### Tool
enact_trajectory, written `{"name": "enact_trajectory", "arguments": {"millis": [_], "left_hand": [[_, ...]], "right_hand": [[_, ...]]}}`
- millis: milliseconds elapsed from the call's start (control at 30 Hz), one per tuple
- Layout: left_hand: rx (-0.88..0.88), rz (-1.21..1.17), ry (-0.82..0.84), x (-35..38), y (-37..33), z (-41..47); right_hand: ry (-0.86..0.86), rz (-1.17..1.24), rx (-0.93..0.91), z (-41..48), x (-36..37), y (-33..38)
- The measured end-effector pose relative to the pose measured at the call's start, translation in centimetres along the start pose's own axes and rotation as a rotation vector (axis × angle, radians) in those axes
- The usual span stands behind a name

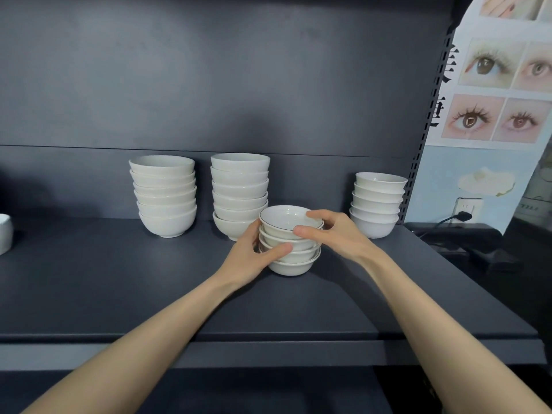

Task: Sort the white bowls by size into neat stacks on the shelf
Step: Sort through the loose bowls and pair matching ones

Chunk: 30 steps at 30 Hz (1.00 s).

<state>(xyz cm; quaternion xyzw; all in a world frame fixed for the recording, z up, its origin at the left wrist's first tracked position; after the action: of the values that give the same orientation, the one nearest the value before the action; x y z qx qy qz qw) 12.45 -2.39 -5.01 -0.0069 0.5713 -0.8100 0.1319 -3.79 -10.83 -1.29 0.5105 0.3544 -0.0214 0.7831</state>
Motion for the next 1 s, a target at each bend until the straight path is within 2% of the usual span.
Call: {"name": "enact_trajectory", "arguments": {"millis": [400,533,633,733,867,1000], "left_hand": [[-0.014,-0.013,-0.04,0.1,-0.7,0.2],[-0.013,0.021,0.005,0.0,-0.9,0.1],[-0.047,0.145,0.083,-0.7,-1.4,0.0],[-0.074,0.367,0.145,-2.1,-2.9,-0.3],[-0.079,0.743,0.067,-6.0,-5.8,-0.8],[-0.045,0.909,0.025,-10.9,-8.5,-2.6]], "right_hand": [[0.006,-0.026,0.01,-0.3,-0.5,0.6],[0.02,-0.067,0.015,-0.3,-0.5,0.7],[0.054,-0.134,0.015,-0.5,-0.5,1.5],[0.071,-0.201,0.004,-0.6,-0.7,3.4],[0.035,-0.376,-0.093,-0.3,0.0,7.7],[-0.05,-0.509,-0.191,0.3,2.1,12.2]]}}
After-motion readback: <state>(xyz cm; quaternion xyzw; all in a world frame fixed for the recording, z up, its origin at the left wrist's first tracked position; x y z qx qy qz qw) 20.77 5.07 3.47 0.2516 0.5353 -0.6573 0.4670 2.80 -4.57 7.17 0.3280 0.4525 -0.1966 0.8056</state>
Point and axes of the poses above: each hand's wrist, its own z-axis towards the middle knuckle, its own x-axis out of the palm, y = z × x, the point moved 5 cm from there along z, towards the middle knuckle, and after that the axes turned 3 degrees about -z, right-handed, at the moved point
